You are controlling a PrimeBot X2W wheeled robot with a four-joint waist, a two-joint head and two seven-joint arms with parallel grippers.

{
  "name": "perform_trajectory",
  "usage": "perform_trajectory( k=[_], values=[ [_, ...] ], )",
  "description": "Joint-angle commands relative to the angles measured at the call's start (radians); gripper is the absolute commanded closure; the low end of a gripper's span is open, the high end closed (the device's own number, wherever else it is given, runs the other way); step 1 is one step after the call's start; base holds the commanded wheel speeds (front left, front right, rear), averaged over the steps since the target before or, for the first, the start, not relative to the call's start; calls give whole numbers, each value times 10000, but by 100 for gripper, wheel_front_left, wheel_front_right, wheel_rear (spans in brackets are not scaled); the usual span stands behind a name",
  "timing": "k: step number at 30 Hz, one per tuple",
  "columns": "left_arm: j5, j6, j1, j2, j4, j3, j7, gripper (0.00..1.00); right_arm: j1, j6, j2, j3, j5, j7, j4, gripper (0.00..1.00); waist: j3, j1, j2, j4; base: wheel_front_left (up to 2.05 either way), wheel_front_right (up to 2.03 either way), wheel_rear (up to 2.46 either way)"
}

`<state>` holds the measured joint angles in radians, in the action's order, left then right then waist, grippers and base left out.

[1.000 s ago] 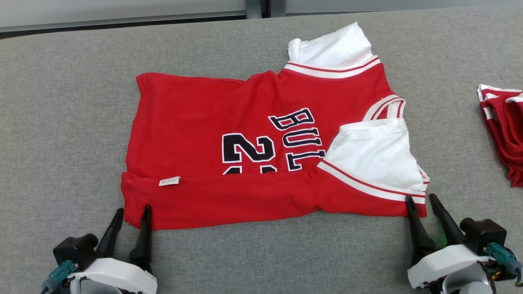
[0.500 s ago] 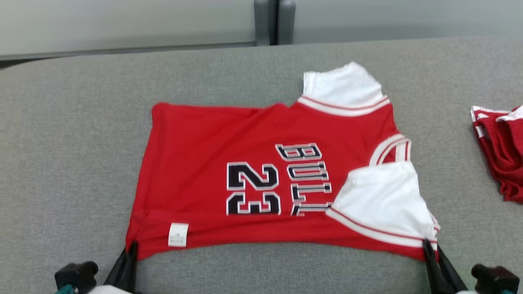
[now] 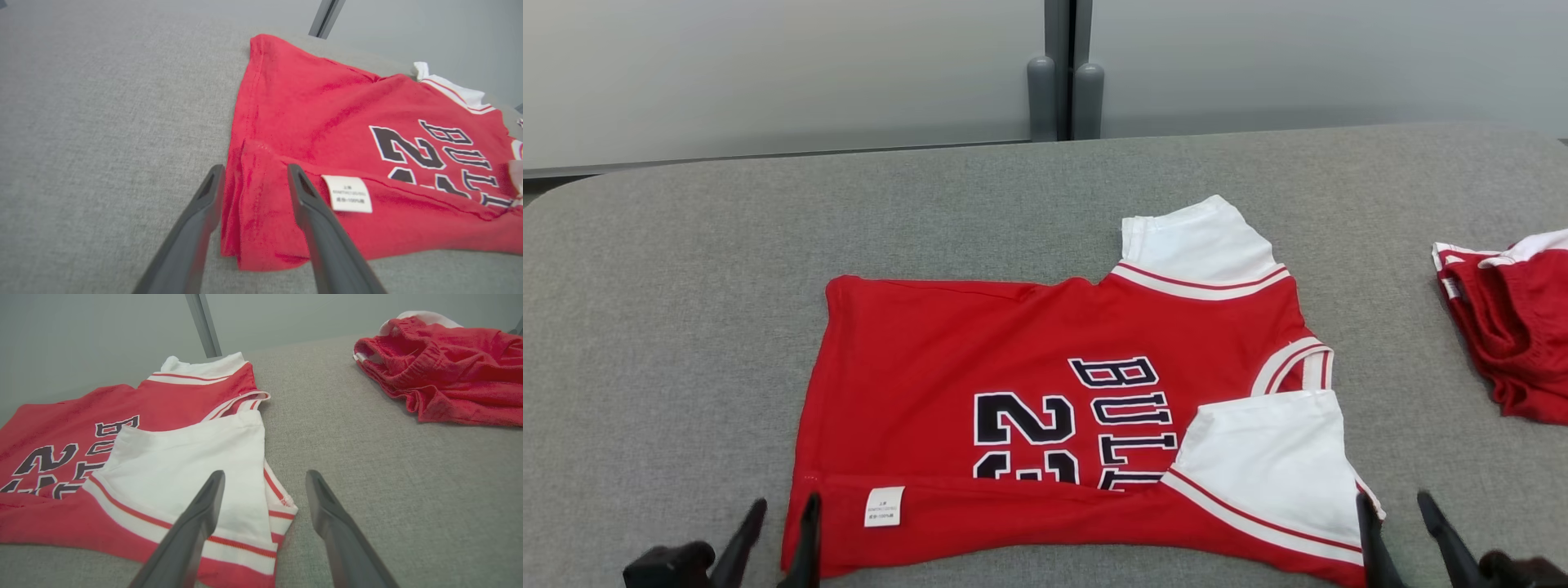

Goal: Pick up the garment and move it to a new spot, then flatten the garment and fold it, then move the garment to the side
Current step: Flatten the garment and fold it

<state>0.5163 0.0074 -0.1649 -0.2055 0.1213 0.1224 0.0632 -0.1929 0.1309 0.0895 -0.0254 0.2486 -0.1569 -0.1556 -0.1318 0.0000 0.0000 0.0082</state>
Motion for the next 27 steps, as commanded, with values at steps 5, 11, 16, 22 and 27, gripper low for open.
perform_trajectory(
  k=[5,11,16,22,27],
  values=[
    [-610,458,471,-69,-333,-154,777,0,587,-5,176,-45,-350,-209,546,0,133,0,0,-159,0,0,0],
    [-815,716,523,-64,-605,-197,1096,0,598,-5,207,-106,-440,33,1179,0,250,0,0,-205,0,0,0],
    [-758,650,755,-25,-532,-81,1022,0,442,-5,103,-111,-367,176,1543,0,153,0,0,-198,0,0,0],
    [-403,38,2648,-44,328,224,342,0,807,-5,-1,-194,-503,309,1905,0,-624,0,0,-262,0,0,0],
    [91,-550,5127,-150,2366,217,-442,0,1314,-5,-83,-411,-563,307,2139,0,-1530,0,0,-503,0,0,0]
  ],
)
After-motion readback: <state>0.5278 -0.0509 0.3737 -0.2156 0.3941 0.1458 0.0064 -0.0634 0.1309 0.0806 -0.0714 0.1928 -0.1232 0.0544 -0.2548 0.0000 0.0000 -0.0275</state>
